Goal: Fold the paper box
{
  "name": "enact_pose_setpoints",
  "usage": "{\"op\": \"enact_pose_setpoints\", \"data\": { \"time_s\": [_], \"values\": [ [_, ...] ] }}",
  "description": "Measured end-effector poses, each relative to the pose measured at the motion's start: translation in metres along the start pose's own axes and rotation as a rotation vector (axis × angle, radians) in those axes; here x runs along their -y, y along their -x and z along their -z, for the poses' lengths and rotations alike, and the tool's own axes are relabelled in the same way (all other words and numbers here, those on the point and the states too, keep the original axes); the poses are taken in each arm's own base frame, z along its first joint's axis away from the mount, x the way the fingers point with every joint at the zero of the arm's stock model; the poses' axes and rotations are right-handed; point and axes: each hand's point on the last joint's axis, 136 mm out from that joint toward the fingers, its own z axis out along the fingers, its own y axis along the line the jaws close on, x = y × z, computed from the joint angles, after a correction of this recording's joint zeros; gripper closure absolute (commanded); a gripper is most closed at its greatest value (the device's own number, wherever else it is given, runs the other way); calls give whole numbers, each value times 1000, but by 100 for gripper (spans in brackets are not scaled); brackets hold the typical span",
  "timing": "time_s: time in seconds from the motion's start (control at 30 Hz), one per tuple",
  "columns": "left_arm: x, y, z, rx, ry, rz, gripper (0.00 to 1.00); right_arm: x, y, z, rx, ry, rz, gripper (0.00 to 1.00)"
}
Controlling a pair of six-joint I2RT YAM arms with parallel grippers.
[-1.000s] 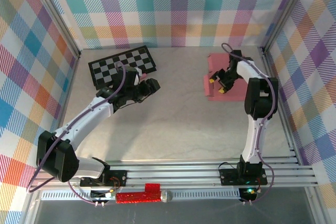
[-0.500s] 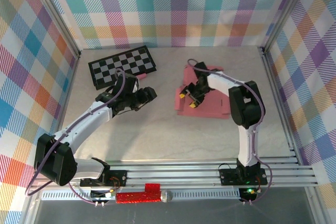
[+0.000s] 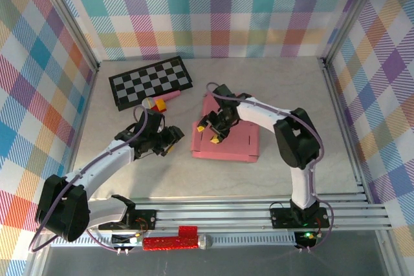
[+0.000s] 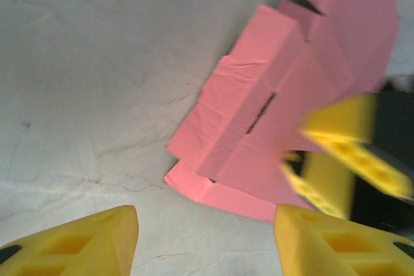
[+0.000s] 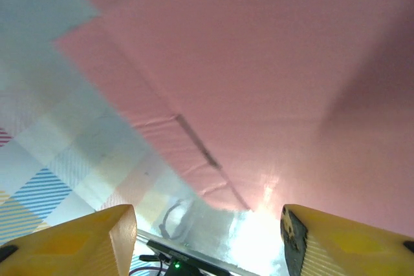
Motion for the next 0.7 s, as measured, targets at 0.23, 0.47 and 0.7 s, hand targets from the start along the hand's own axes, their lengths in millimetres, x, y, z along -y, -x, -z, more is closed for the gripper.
{"op": "enact_pose_setpoints", "data": {
  "time_s": [0.23, 0.47, 0.7],
  "values": [
    [7, -23, -31, -39, -55, 111, 54, -13, 13, 73, 127, 125, 96, 40],
    [14, -39, -58, -31, -88, 227, 57, 44, 35, 65, 132, 65, 4, 40],
    [3, -36, -63, 26, -104, 342, 58, 69, 31, 89, 174, 95, -35, 40]
  ]
}}
